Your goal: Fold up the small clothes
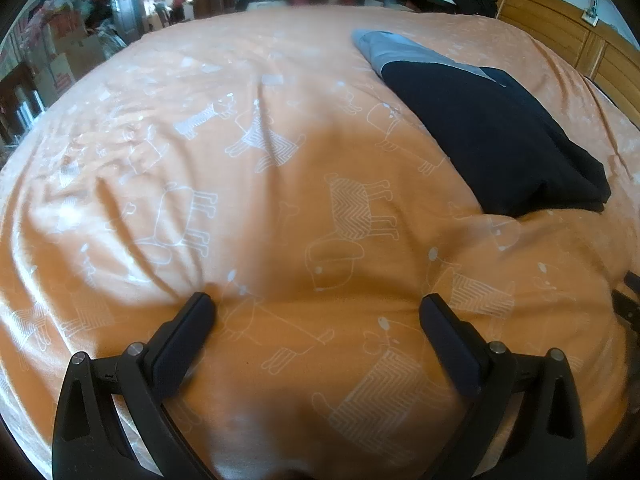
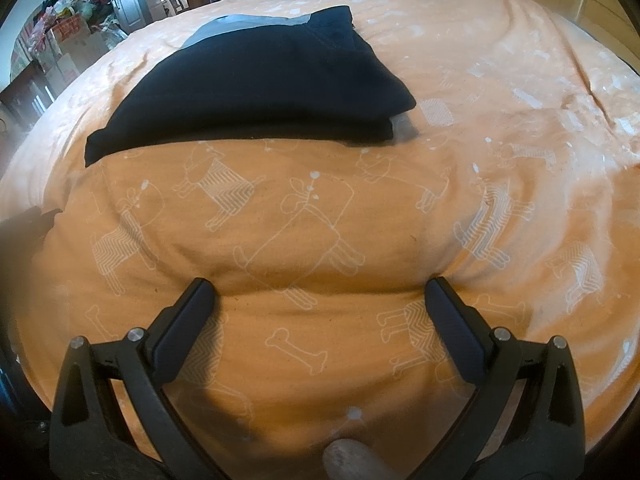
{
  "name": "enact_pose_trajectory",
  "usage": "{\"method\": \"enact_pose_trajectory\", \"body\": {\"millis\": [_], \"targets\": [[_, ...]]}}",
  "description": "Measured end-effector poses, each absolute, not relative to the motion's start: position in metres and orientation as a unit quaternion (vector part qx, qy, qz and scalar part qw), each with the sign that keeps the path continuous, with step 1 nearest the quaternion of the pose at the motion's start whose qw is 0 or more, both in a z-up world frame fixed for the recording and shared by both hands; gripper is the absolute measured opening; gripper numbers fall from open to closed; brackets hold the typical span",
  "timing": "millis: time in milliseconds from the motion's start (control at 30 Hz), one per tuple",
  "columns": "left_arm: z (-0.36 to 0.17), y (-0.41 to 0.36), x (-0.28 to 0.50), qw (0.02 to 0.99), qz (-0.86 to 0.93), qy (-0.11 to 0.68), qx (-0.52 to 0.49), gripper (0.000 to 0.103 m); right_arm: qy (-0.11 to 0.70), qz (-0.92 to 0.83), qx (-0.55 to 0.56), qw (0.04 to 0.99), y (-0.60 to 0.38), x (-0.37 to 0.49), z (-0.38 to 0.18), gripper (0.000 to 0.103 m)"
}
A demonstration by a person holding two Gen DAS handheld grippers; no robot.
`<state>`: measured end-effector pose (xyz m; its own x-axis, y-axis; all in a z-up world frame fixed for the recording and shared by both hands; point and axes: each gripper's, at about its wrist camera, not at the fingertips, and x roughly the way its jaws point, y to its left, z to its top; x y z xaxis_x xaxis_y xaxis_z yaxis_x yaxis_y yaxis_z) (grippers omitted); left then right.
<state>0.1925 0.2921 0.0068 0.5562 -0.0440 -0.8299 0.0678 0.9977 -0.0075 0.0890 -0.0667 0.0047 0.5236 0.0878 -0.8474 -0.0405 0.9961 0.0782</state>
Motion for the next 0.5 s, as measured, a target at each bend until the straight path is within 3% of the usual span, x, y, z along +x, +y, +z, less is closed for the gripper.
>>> {"method": "enact_pose_trajectory", "body": {"millis": [500], "targets": [[0.013,0.294,0.204,0.866,-0.046,0.497,0.019,0.103,0.489,0.032,0.020,0.871,-0.064,0.089,0.007,0.103]]}}
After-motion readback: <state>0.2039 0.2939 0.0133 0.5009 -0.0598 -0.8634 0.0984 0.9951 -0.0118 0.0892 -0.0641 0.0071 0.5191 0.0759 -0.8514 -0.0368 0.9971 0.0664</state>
